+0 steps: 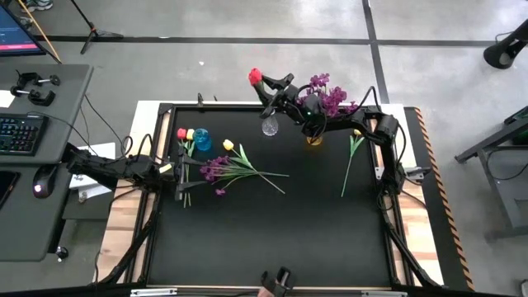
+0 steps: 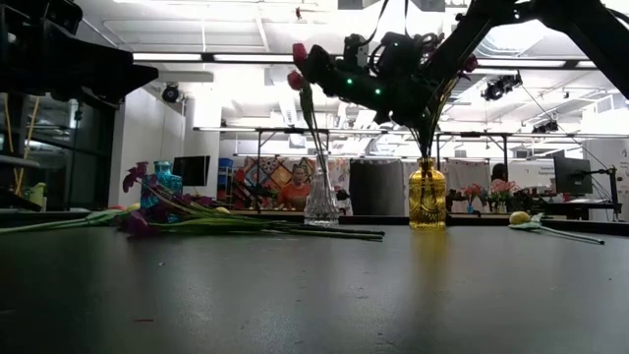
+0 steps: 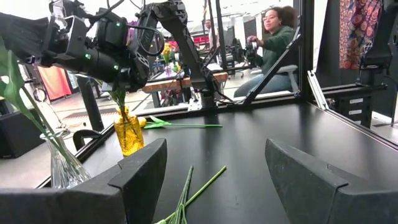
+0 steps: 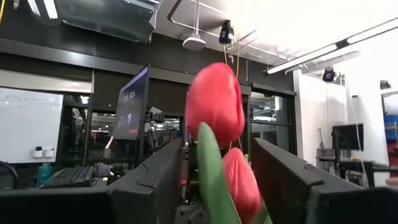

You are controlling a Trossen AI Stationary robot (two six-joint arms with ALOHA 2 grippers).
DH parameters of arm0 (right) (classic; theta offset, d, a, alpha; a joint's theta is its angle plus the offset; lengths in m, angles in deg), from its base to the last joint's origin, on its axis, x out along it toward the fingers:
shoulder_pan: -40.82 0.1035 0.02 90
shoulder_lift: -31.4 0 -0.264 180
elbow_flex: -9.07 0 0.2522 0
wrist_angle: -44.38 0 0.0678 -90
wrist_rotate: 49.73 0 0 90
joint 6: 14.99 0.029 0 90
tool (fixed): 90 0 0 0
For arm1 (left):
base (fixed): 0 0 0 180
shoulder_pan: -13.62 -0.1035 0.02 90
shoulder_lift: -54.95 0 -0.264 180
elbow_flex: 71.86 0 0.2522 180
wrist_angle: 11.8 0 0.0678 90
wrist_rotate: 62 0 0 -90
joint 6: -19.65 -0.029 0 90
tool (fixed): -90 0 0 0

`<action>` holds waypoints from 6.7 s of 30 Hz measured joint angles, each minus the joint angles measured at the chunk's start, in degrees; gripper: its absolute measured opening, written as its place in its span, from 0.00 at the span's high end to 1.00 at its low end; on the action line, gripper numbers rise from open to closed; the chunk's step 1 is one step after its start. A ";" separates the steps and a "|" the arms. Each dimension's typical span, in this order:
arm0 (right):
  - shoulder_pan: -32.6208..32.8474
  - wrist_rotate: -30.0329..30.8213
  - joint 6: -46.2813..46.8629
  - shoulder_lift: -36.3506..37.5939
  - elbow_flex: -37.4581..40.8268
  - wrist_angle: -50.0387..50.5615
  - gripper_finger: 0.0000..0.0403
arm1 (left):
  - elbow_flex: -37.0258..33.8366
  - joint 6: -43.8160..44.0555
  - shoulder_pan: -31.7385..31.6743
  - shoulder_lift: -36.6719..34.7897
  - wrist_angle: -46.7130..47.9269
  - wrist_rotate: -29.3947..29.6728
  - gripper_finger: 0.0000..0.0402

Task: Sort flowers into vase by color
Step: Put the right pink flower into the transparent vase, then put the purple flower into the yellow vase

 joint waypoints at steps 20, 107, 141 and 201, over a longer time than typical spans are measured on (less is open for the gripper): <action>0.33 -1.61 -3.09 12.85 0.02 35.46 0.54 | 0.00 0.00 -0.02 -0.01 0.02 0.00 0.35; 29.61 -4.08 -6.39 11.91 0.04 75.28 0.54 | 0.00 0.00 -0.02 -0.02 0.03 -0.02 0.35; 26.74 11.38 -6.67 6.47 -17.75 100.05 0.54 | -0.01 0.00 -0.02 -0.01 0.02 -0.02 0.35; 23.45 4.84 -3.57 -11.50 -18.89 89.22 0.54 | -0.02 0.00 -0.02 0.00 0.04 -0.02 0.35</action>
